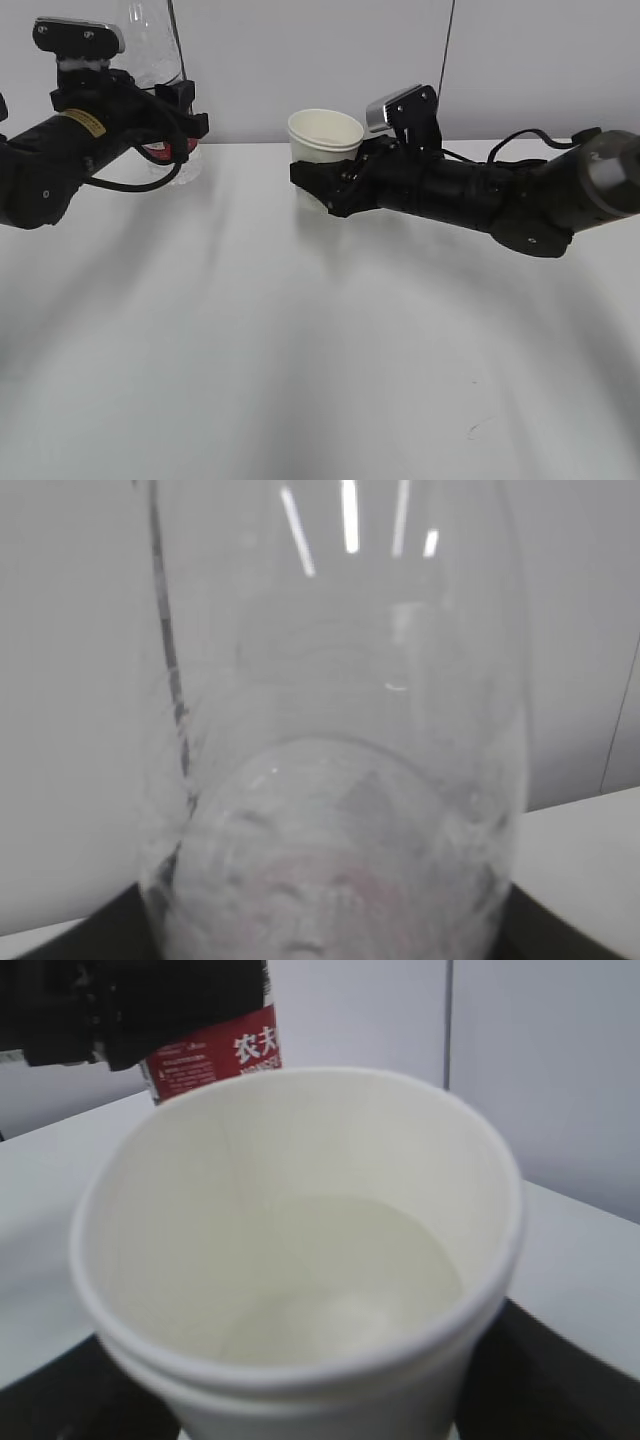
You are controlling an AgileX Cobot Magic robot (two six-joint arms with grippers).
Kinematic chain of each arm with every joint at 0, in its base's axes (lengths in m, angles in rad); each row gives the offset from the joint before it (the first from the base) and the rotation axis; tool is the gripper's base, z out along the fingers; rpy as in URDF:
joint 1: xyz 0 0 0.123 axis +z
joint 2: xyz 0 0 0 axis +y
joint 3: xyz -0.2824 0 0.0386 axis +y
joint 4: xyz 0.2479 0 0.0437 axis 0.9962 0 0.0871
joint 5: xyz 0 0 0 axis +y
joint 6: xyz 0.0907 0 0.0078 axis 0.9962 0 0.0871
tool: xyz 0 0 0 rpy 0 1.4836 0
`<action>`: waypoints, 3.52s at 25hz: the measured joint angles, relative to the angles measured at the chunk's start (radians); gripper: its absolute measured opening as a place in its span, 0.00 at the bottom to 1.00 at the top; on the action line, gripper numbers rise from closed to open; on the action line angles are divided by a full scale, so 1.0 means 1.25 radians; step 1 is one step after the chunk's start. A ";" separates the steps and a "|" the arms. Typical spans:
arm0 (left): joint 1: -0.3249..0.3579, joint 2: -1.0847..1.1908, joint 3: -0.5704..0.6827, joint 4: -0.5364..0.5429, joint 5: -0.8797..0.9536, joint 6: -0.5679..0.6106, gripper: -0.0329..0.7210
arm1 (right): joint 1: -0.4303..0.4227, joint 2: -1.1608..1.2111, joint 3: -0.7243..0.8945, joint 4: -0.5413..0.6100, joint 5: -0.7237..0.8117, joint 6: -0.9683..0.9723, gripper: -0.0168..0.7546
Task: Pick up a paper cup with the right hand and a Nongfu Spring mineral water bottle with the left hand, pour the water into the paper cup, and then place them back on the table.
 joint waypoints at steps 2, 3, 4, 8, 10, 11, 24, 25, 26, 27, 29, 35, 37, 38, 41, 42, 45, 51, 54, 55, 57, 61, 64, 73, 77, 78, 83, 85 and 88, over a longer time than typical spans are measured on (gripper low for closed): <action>0.000 0.000 0.000 0.002 0.001 -0.001 0.49 | -0.012 0.000 0.000 0.002 0.001 0.000 0.68; 0.000 0.000 0.000 0.003 0.001 -0.001 0.49 | -0.020 0.000 0.000 0.004 0.001 0.000 0.68; 0.000 0.000 0.000 0.003 0.001 -0.001 0.49 | -0.025 0.000 0.000 0.004 0.001 0.000 0.68; 0.000 0.000 0.000 0.005 0.001 -0.001 0.49 | -0.055 0.000 0.000 0.004 0.001 0.000 0.68; 0.000 0.000 0.000 0.007 0.002 -0.001 0.49 | -0.074 0.000 0.000 0.004 0.001 -0.004 0.68; 0.000 0.000 0.000 0.007 0.002 -0.001 0.49 | -0.080 0.000 0.000 0.004 0.001 -0.006 0.68; 0.000 0.016 0.000 0.008 -0.004 -0.001 0.49 | -0.149 0.000 0.000 0.023 0.063 -0.046 0.68; 0.000 0.025 0.000 0.008 -0.004 -0.001 0.49 | -0.151 0.000 0.000 0.033 0.074 -0.059 0.68; 0.000 0.034 0.000 0.008 -0.004 -0.001 0.49 | -0.151 0.000 0.000 0.041 0.086 -0.072 0.68; 0.000 0.040 0.000 0.009 -0.003 -0.001 0.49 | -0.151 0.000 0.000 0.052 0.095 -0.087 0.68; 0.000 0.047 0.000 0.009 -0.003 -0.001 0.49 | -0.153 0.009 0.000 0.082 0.095 -0.115 0.68; 0.000 0.048 0.000 0.009 -0.020 -0.001 0.49 | -0.153 0.062 0.000 0.193 0.095 -0.161 0.68; 0.000 0.048 0.000 0.009 -0.021 -0.001 0.49 | -0.153 0.079 0.000 0.219 0.080 -0.166 0.68; 0.000 0.048 0.000 0.009 -0.021 -0.001 0.49 | -0.153 0.087 0.000 0.232 0.066 -0.170 0.68; 0.000 0.048 0.000 0.009 -0.022 -0.001 0.49 | -0.153 0.115 -0.001 0.248 0.038 -0.177 0.68; 0.000 0.048 0.000 0.009 -0.022 -0.001 0.49 | -0.153 0.123 -0.001 0.251 0.034 -0.178 0.68; 0.000 0.048 0.000 0.010 -0.022 -0.001 0.49 | -0.153 0.148 -0.001 0.256 0.025 -0.179 0.68; 0.000 0.048 0.000 0.013 -0.022 -0.001 0.49 | -0.153 0.182 -0.006 0.281 -0.031 -0.184 0.68; 0.000 0.048 0.000 0.014 -0.022 -0.001 0.49 | -0.153 0.182 -0.008 0.280 -0.033 -0.184 0.68; 0.000 0.048 0.000 0.014 -0.022 -0.001 0.49 | -0.153 0.182 -0.008 0.280 -0.033 -0.184 0.68; 0.000 0.048 0.000 0.014 -0.022 -0.001 0.49 | -0.153 0.182 -0.008 0.280 -0.033 -0.188 0.68; 0.000 0.048 0.000 0.014 -0.022 -0.001 0.49 | -0.153 0.185 -0.008 0.280 -0.037 -0.211 0.71; 0.000 0.048 0.000 0.014 -0.022 -0.001 0.49 | -0.153 0.185 -0.008 0.280 -0.037 -0.214 0.81; 0.000 0.048 0.000 0.014 -0.022 -0.001 0.49 | -0.153 0.186 -0.008 0.276 -0.037 -0.215 0.85; 0.000 0.048 0.000 0.015 -0.022 -0.001 0.49 | -0.153 0.186 -0.008 0.276 -0.037 -0.216 0.85; 0.000 0.048 0.000 0.015 -0.022 -0.001 0.49 | -0.153 0.186 -0.008 0.276 -0.037 -0.216 0.85; 0.000 0.048 0.000 0.015 -0.022 -0.001 0.49 | -0.153 0.183 -0.008 0.276 -0.014 -0.216 0.85; 0.000 0.048 0.000 0.015 -0.022 -0.001 0.49 | -0.153 0.179 -0.008 0.274 -0.009 -0.216 0.85; 0.000 0.048 0.000 0.015 -0.022 -0.001 0.49 | -0.153 0.174 -0.008 0.271 -0.006 -0.216 0.85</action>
